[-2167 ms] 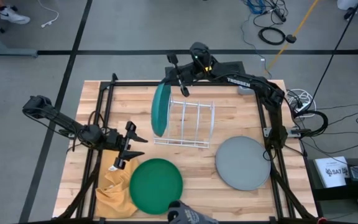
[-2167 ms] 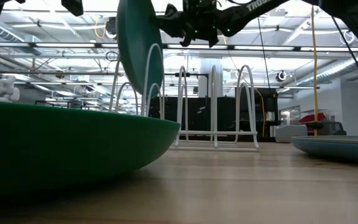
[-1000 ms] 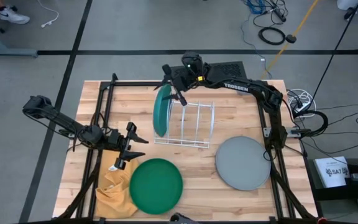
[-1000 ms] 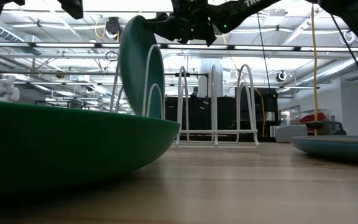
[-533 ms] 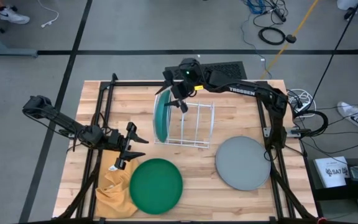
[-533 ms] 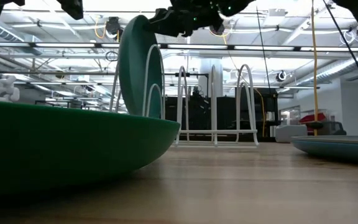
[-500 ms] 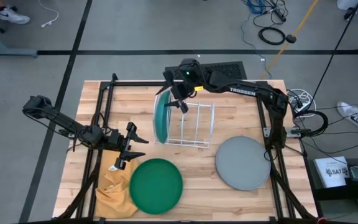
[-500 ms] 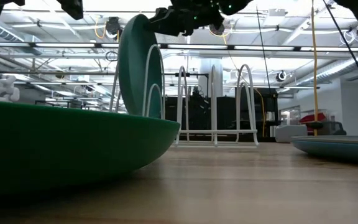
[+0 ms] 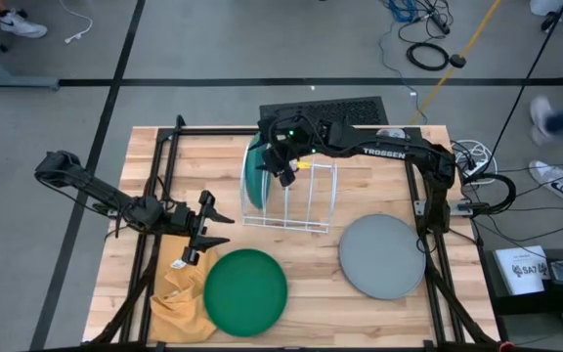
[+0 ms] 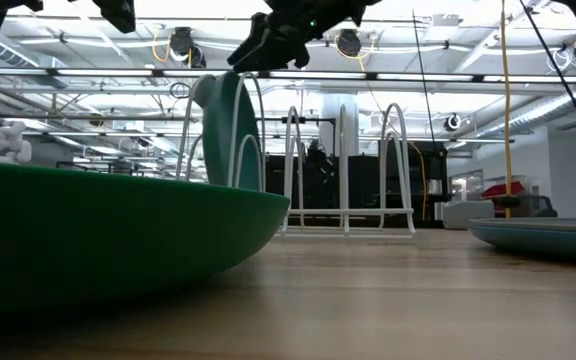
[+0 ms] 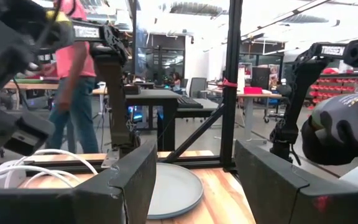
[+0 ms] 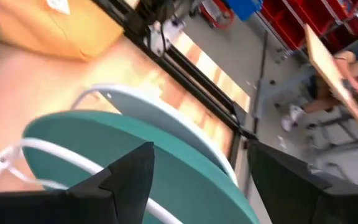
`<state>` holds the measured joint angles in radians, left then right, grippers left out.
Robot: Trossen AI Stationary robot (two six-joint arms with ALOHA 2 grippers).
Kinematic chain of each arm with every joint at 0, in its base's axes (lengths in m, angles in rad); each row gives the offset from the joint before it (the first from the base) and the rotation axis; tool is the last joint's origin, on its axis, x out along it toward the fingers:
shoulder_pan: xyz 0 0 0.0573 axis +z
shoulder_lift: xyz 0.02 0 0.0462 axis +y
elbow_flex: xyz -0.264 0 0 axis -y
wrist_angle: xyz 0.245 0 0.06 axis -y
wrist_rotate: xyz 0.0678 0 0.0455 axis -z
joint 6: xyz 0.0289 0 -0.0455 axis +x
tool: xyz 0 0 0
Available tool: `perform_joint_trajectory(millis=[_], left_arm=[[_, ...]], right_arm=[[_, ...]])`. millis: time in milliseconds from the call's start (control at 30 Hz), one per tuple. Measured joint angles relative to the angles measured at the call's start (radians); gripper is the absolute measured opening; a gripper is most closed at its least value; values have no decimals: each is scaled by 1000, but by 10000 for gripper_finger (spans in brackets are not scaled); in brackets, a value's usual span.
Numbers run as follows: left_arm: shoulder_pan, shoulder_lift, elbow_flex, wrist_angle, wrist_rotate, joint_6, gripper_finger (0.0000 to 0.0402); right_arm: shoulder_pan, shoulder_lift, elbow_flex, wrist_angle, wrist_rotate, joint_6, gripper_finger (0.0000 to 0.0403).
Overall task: Sort dishes
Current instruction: Put the light blue plate in the white dish rack, then put the green plate in the white dish rack
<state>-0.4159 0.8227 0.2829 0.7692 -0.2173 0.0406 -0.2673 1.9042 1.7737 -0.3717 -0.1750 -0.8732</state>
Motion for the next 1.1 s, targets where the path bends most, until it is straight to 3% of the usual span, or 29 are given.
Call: perform_joint_trajectory(millis=[467, 667, 900, 1100], left_arm=[[17, 0, 0, -2, 0, 0, 217], [18, 0, 0, -2, -36, -1, 217], [17, 0, 0, -23, -27, -61, 217], [16, 0, 0, -30, -23, -60, 217]], right_arm=[[86, -79, 0, -77, 64, -4, 252], [183, -156, 0, -132, 165, -2, 252], [292, -232, 0, -226, 203, 237, 252], [381, -222, 0, -278, 262, 410, 251]])
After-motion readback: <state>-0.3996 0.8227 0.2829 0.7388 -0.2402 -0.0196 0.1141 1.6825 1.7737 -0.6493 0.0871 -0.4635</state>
